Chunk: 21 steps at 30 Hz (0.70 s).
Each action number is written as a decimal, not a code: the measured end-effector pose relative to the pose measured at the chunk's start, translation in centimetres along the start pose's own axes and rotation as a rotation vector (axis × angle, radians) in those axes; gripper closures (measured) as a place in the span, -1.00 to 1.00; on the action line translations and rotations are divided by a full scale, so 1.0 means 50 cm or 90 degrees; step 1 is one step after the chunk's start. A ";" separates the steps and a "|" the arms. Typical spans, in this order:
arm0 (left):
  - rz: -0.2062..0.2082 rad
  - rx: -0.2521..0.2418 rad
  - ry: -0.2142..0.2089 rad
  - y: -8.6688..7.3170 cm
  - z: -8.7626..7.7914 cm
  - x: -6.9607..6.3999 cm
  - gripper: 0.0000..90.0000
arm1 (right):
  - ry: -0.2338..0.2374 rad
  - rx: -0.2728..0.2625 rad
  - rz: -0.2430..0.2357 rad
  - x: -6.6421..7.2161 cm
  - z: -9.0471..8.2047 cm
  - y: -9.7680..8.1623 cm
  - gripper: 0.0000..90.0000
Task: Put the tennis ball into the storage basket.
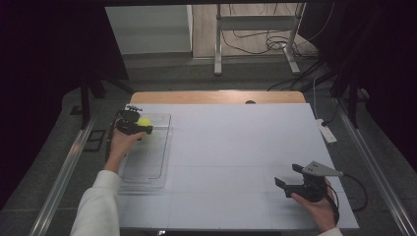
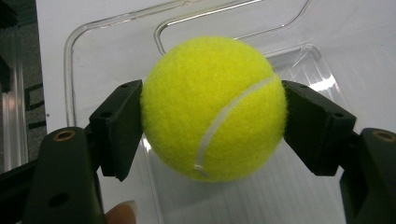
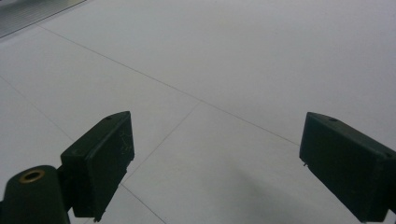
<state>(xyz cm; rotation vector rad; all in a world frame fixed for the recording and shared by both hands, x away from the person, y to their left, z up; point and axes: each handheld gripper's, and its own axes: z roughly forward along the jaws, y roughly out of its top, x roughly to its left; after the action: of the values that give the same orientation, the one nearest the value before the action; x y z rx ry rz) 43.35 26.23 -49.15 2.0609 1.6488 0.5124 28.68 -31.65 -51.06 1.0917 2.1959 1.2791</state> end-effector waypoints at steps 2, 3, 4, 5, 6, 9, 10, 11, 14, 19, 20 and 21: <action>0.002 0.004 0.003 0.000 0.002 0.000 -0.40 | -0.001 0.001 0.000 0.000 0.000 0.000 -0.77; 0.001 0.006 0.005 -0.001 0.003 0.001 -0.40 | -0.001 0.001 0.000 0.000 0.000 0.000 -0.77; -0.001 0.006 0.006 -0.002 0.005 0.001 -0.41 | -0.001 0.001 0.000 0.000 0.000 0.000 -0.77; 0.000 0.008 0.009 -0.002 0.006 0.002 -0.41 | -0.001 0.001 0.000 -0.001 0.000 0.000 -0.77; 0.002 0.007 0.011 -0.003 0.007 0.001 -0.41 | -0.001 0.001 0.000 -0.001 0.000 0.000 -0.77; 0.007 0.004 0.017 -0.003 0.008 -0.002 -0.41 | -0.001 0.001 0.000 -0.001 0.000 0.000 -0.77; 0.009 0.005 0.020 -0.003 0.009 -0.003 -0.41 | -0.001 0.002 0.000 -0.001 0.000 -0.001 -0.77; 0.009 0.005 0.020 -0.003 0.009 -0.003 -0.41 | -0.001 0.001 0.000 -0.001 0.000 -0.001 -0.77; 0.013 0.004 0.023 -0.004 0.011 -0.005 -0.42 | -0.002 0.002 0.000 -0.001 0.000 -0.001 -0.77; 0.015 -0.018 0.023 -0.003 0.006 -0.006 -0.51 | -0.002 0.003 -0.001 -0.001 0.001 -0.001 -0.77; 0.015 -0.024 0.020 -0.002 0.005 -0.007 -0.53 | -0.001 0.003 0.000 -0.001 0.001 -0.001 -0.77; 0.018 -0.028 0.019 -0.002 0.003 -0.008 -0.57 | -0.001 0.003 0.000 -0.001 0.001 -0.001 -0.77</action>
<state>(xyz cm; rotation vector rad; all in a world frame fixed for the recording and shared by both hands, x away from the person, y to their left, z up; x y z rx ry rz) 43.27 25.86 -49.33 2.0567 1.6138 0.5853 28.72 -31.67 -51.13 1.0947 2.1985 1.2732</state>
